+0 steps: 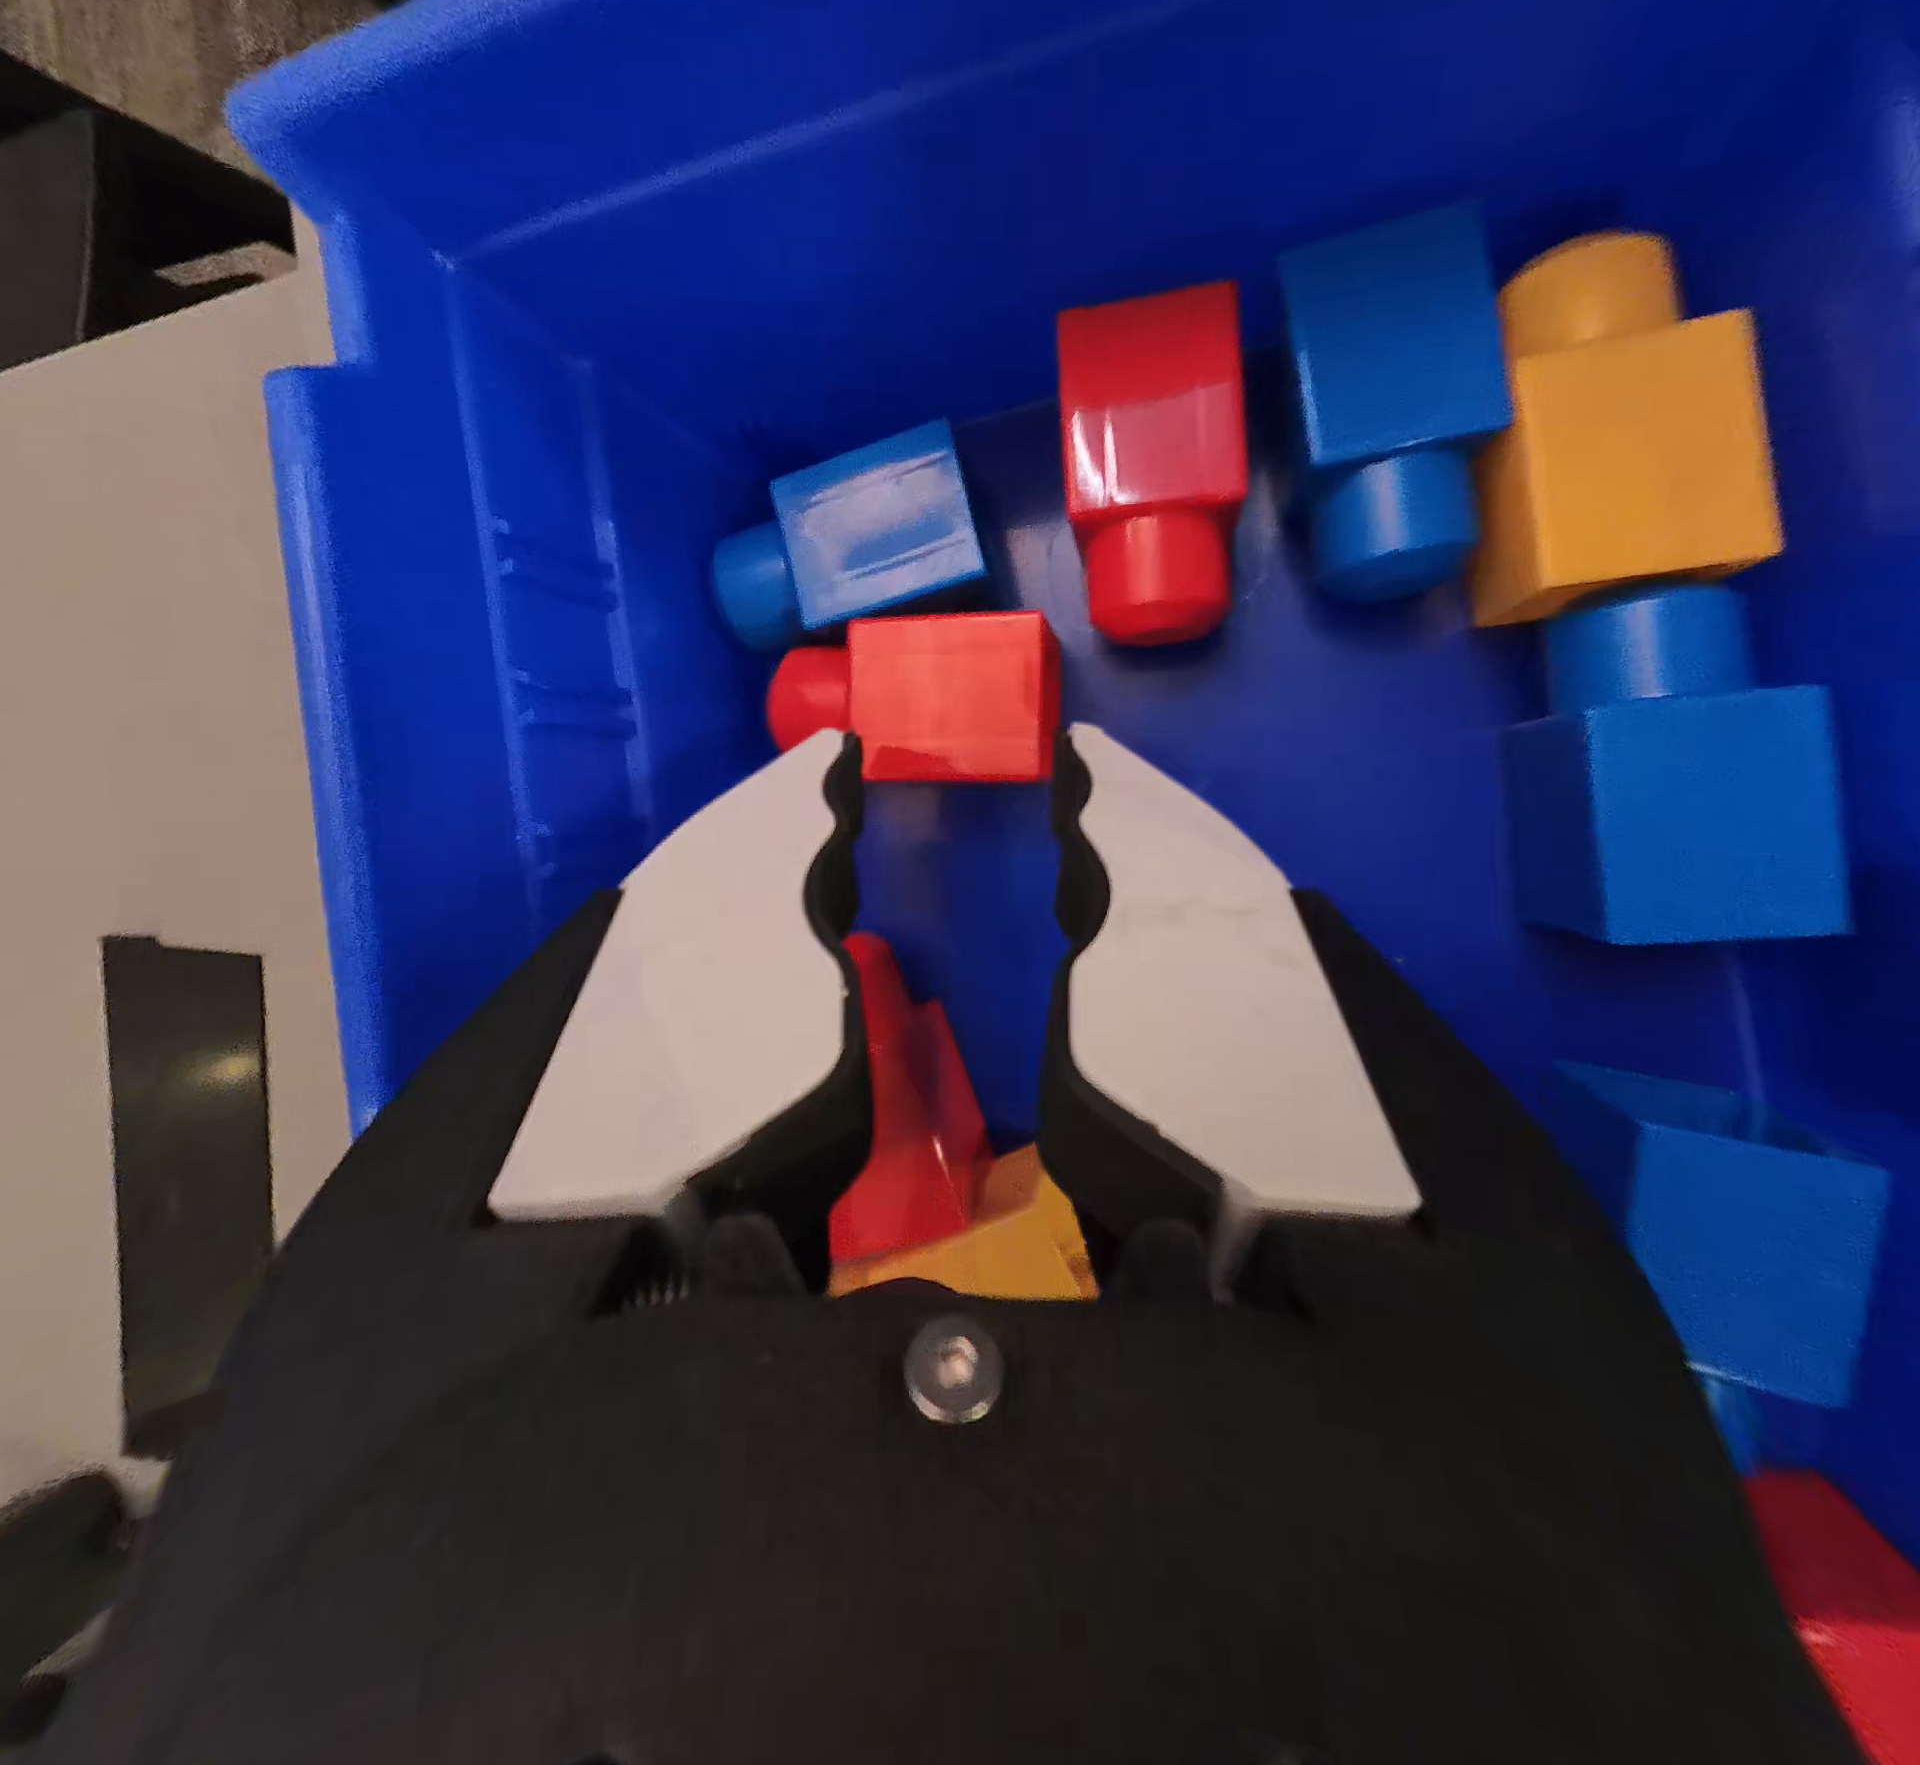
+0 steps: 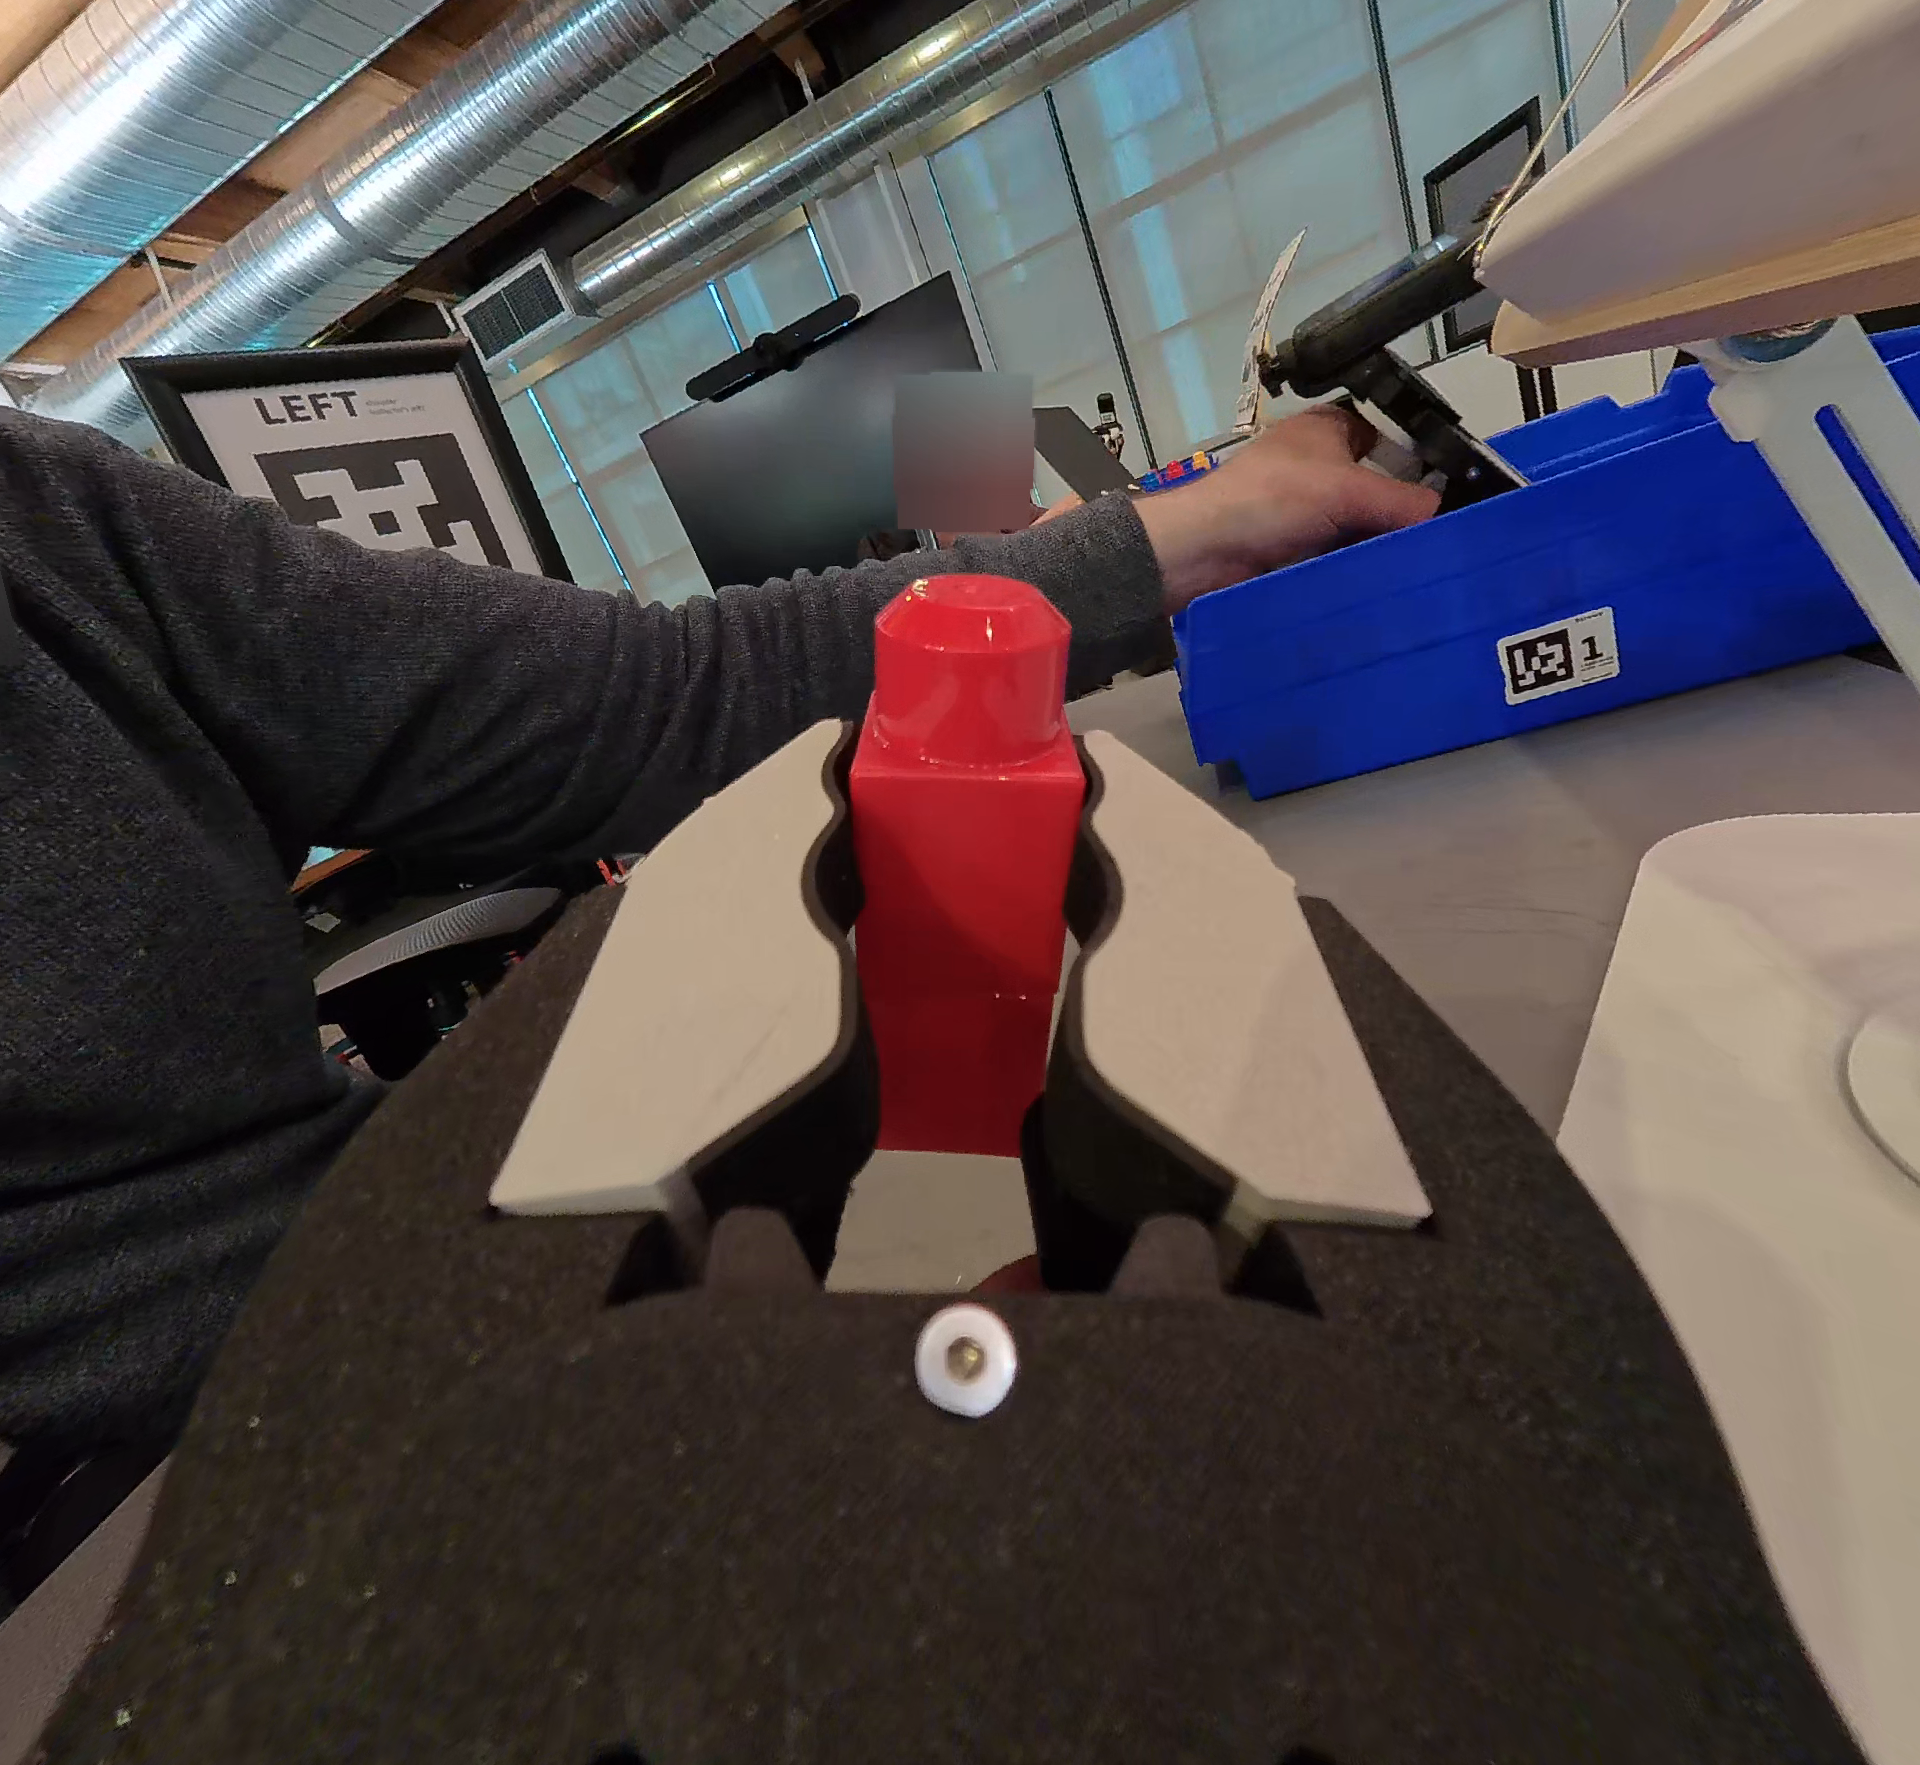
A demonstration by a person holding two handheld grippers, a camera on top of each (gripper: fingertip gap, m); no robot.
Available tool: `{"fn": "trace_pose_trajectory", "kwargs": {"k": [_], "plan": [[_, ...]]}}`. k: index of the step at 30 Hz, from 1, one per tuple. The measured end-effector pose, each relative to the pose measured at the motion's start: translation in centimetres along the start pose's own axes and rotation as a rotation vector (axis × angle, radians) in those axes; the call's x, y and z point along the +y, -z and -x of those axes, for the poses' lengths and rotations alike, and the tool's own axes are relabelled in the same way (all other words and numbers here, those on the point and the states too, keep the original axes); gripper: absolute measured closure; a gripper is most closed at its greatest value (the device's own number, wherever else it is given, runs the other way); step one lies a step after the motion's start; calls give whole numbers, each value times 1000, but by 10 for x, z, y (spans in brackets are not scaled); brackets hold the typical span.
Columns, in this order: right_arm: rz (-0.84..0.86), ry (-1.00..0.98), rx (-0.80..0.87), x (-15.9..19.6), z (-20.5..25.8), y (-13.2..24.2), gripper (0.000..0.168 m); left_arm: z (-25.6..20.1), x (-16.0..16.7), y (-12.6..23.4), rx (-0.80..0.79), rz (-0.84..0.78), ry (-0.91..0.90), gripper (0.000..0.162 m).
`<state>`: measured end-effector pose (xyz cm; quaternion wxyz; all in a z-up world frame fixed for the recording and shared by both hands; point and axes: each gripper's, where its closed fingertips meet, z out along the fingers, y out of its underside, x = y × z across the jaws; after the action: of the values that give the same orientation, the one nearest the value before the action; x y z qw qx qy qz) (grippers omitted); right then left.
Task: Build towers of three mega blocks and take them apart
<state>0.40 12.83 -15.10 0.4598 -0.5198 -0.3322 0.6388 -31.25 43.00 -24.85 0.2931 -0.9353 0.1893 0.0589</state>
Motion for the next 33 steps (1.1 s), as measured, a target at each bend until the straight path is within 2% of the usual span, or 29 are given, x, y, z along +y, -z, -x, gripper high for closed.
{"fn": "trace_pose_trajectory", "kwargs": {"k": [11,16,21,25,26,28,30,32,33], "plan": [[2,0,-1,0,0,0,132,0,1,-11,-63,21,-88,127],[1,-2,-3,0,0,0,132,5,-11,-7,1,-43,9,122],[0,-3,-4,0,0,0,132,11,-10,-11,26,-24,59,121],[2,-3,-4,0,0,0,132,0,-11,-10,43,-38,2,139],[1,-3,-4,0,0,0,132,-5,-12,-10,47,-43,-13,139],[3,-1,-3,0,0,0,132,-12,-7,-12,35,-12,-52,127],[3,-1,-4,0,0,0,132,-17,-7,-11,9,-19,-105,136],[3,-2,-4,0,0,0,132,-27,-9,-7,55,-24,-98,144],[3,-2,-3,0,0,0,132,-32,-6,-7,83,-7,-109,158]]}}
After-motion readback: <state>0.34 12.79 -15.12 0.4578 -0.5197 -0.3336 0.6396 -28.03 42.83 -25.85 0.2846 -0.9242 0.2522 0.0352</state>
